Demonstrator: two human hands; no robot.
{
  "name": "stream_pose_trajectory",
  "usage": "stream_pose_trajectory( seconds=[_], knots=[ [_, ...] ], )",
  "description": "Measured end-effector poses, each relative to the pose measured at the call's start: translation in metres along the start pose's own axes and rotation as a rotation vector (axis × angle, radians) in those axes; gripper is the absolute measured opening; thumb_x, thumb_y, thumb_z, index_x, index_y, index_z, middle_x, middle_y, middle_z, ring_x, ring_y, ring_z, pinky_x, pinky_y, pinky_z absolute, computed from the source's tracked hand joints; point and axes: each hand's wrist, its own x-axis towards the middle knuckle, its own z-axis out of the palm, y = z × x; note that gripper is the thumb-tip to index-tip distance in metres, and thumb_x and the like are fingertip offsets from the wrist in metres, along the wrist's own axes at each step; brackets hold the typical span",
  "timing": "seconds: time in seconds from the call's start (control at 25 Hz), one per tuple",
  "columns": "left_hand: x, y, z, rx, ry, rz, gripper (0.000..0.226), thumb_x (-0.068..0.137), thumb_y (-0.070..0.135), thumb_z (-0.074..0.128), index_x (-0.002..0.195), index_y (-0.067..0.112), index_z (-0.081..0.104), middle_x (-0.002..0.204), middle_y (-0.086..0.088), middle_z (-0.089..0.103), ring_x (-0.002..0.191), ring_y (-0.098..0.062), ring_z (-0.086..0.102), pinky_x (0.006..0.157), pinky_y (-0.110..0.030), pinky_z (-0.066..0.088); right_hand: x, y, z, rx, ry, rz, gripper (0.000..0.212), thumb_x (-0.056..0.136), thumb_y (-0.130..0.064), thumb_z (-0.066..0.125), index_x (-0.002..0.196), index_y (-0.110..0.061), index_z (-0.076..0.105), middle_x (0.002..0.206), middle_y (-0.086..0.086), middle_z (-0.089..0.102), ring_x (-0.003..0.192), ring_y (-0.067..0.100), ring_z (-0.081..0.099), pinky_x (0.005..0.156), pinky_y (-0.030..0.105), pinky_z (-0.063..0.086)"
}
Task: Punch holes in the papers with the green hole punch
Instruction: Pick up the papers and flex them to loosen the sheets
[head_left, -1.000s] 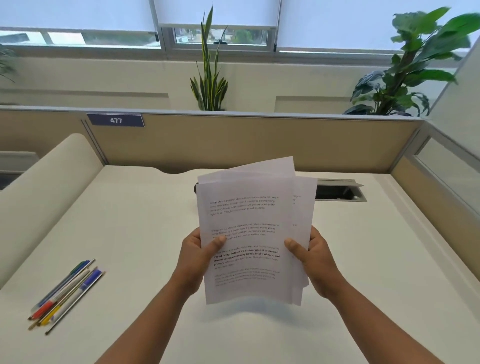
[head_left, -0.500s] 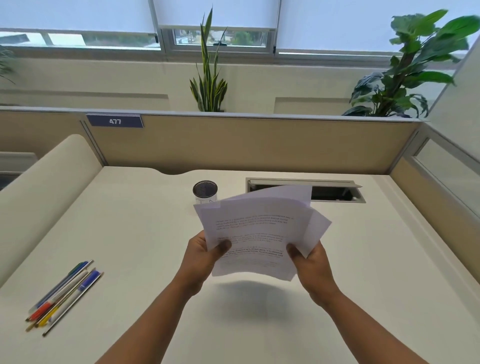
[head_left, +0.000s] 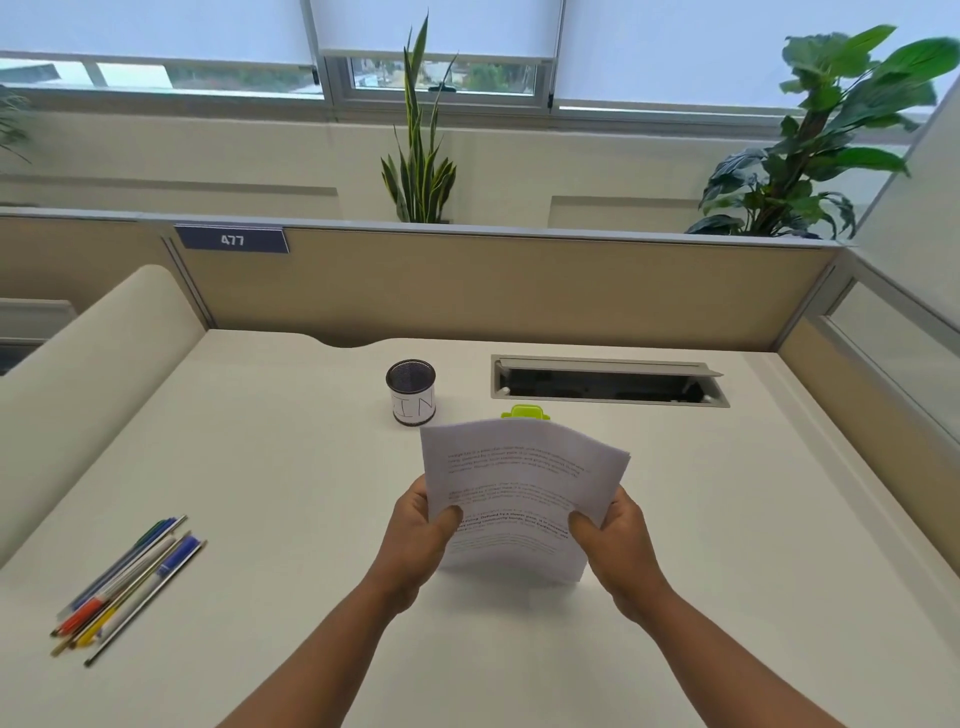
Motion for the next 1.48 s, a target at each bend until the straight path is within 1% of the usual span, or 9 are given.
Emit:
stream_pose_trajectory(
  seconds=[0.12,0.28,0.52,0.72,0.96,1.12,1.32,1.4,1.48],
  knots=[
    [0.002,0.004,0.001,0.047,0.03,0.01,0.043,0.1,0.004,0.049,0.104,0.042,0.069,0.111,0.008,0.076,0.104,-0.017,0.07,0.08,-0.03,0.055,0.003,-0.003,0.0,-0.003,0.016,-0.03,0.03,0.085,-0.016,0.06,0.097,-0.041,0.073,0.099,-0.006,0.078,0.091,0.014,0.074,0.069,0.026,0.06],
    [0.0,-0.002,0.002,0.044,0.039,-0.017,0.034,0.104,0.007,0.048,0.12,0.032,0.063,0.115,0.007,0.074,0.11,-0.018,0.068,0.084,-0.029,0.054,0.001,0.006,-0.003,-0.035,-0.026,0.03,0.042,0.096,-0.004,0.059,0.099,-0.043,0.074,0.101,-0.009,0.078,0.093,0.011,0.073,0.07,0.02,0.058],
    [-0.006,0.001,0.003,0.065,0.004,0.046,0.044,0.107,0.01,0.04,0.109,0.04,0.072,0.112,0.007,0.077,0.103,-0.011,0.072,0.079,-0.02,0.056,-0.003,0.014,-0.003,-0.066,-0.019,0.019,0.037,0.101,-0.009,0.054,0.096,-0.037,0.076,0.098,-0.006,0.078,0.088,0.012,0.073,0.07,0.023,0.057],
    [-0.012,-0.002,0.009,0.064,0.013,0.001,0.046,0.106,0.011,0.04,0.103,0.045,0.071,0.11,0.007,0.077,0.101,-0.014,0.073,0.078,-0.03,0.061,-0.014,0.02,0.0,-0.027,-0.043,0.05,0.039,0.102,-0.007,0.052,0.096,-0.037,0.077,0.101,-0.006,0.079,0.093,0.016,0.074,0.071,0.023,0.058],
    [-0.015,-0.008,0.018,-0.04,0.113,-0.029,0.028,0.103,0.013,0.048,0.106,0.029,0.07,0.105,0.003,0.078,0.096,-0.017,0.074,0.072,-0.027,0.06,-0.018,0.023,0.008,0.037,0.012,0.051,0.028,0.097,-0.015,0.054,0.106,-0.03,0.075,0.106,-0.005,0.078,0.097,0.014,0.073,0.075,0.022,0.057],
    [-0.02,-0.021,0.022,-0.033,0.12,-0.058,0.023,0.102,0.011,0.052,0.112,0.018,0.071,0.108,-0.001,0.078,0.102,-0.023,0.073,0.084,-0.037,0.061,-0.025,0.036,0.009,-0.037,0.048,0.133,0.025,0.097,-0.013,0.054,0.095,-0.027,0.075,0.092,0.002,0.077,0.083,0.021,0.07,0.071,0.031,0.056],
    [-0.019,-0.026,0.02,-0.024,0.161,-0.048,0.022,0.101,0.011,0.052,0.11,0.019,0.071,0.102,0.004,0.078,0.095,-0.015,0.073,0.072,-0.023,0.057,-0.026,0.034,0.009,-0.063,0.047,0.115,0.029,0.086,-0.016,0.051,0.092,-0.03,0.075,0.088,-0.007,0.077,0.081,0.012,0.072,0.065,0.022,0.056],
    [-0.02,-0.03,0.021,-0.019,0.16,-0.069,0.019,0.101,0.013,0.054,0.111,0.017,0.07,0.102,0.003,0.078,0.095,-0.017,0.073,0.072,-0.024,0.058,-0.026,0.037,0.008,-0.099,0.029,0.154,0.028,0.089,-0.012,0.052,0.094,-0.025,0.075,0.093,-0.002,0.078,0.088,0.02,0.072,0.069,0.03,0.059],
    [-0.021,-0.033,0.02,-0.012,0.147,-0.057,0.018,0.102,0.016,0.054,0.111,0.018,0.07,0.102,0.005,0.078,0.094,-0.013,0.073,0.071,-0.022,0.057,-0.026,0.038,0.008,-0.107,0.03,0.165,0.031,0.089,-0.01,0.05,0.094,-0.029,0.075,0.093,-0.004,0.077,0.087,0.017,0.072,0.073,0.032,0.06]
  ],
)
